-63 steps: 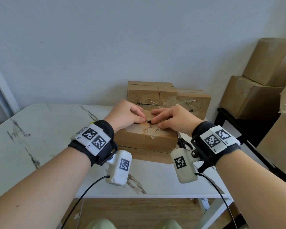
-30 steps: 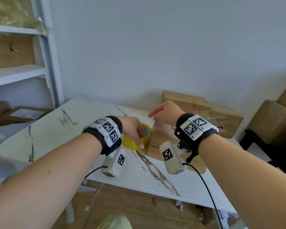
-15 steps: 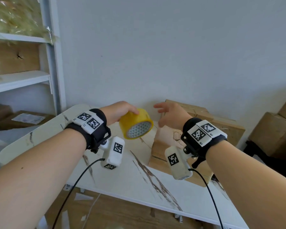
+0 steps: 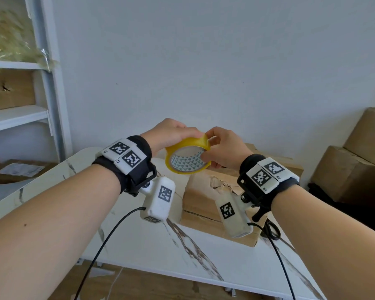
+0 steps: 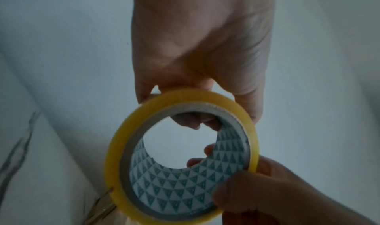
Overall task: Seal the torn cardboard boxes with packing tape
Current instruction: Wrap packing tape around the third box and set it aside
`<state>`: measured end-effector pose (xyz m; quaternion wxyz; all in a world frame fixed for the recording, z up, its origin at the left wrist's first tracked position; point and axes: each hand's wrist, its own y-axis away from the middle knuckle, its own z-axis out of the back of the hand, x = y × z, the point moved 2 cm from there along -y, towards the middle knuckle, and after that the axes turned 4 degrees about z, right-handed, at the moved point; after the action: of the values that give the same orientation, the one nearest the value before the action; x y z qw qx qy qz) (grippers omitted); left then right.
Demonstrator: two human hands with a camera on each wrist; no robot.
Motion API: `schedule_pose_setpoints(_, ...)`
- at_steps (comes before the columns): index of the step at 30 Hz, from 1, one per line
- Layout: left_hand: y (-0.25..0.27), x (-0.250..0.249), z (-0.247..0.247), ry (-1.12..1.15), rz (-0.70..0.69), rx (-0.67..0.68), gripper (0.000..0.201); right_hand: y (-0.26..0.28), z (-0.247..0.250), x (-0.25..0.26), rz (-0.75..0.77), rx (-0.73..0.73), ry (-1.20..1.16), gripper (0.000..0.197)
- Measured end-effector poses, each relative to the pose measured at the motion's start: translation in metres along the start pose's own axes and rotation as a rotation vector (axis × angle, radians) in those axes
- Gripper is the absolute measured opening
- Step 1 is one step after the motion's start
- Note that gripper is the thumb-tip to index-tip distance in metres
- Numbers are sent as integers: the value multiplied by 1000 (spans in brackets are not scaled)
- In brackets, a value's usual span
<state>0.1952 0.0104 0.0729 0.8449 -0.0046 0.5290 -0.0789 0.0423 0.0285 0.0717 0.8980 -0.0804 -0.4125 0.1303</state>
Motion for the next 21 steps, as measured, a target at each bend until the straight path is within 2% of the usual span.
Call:
schedule_pose_setpoints(2,0,-1,-3,48,15,30,59,3,7,-6,-16,-8,-27,31)
schedule_pose_setpoints(7,4,-7,-10,185,-31,137,24,10,27,-20,-53,-24,-163,31)
schedule_pose_setpoints(11,6,-17,-15,301,-70,184,18,15,40,-29,-94,1,-269,28)
schedule_pose_setpoints(13,5,-22,-23,261,-73,177,17,14,40,-30,-68,-10,-144,34)
schedule_pose_setpoints(16,1,-26,-39,118,-75,153,22,12,41,-25,39,-83,190,46)
schedule_pose_setpoints(18,-1,-26,-46,84,-66,153,23,15,43,-21,95,-157,362,42)
schedule_pose_setpoints(21,-3,-26,-50,133,-59,161,20,16,47,-26,83,-216,366,37)
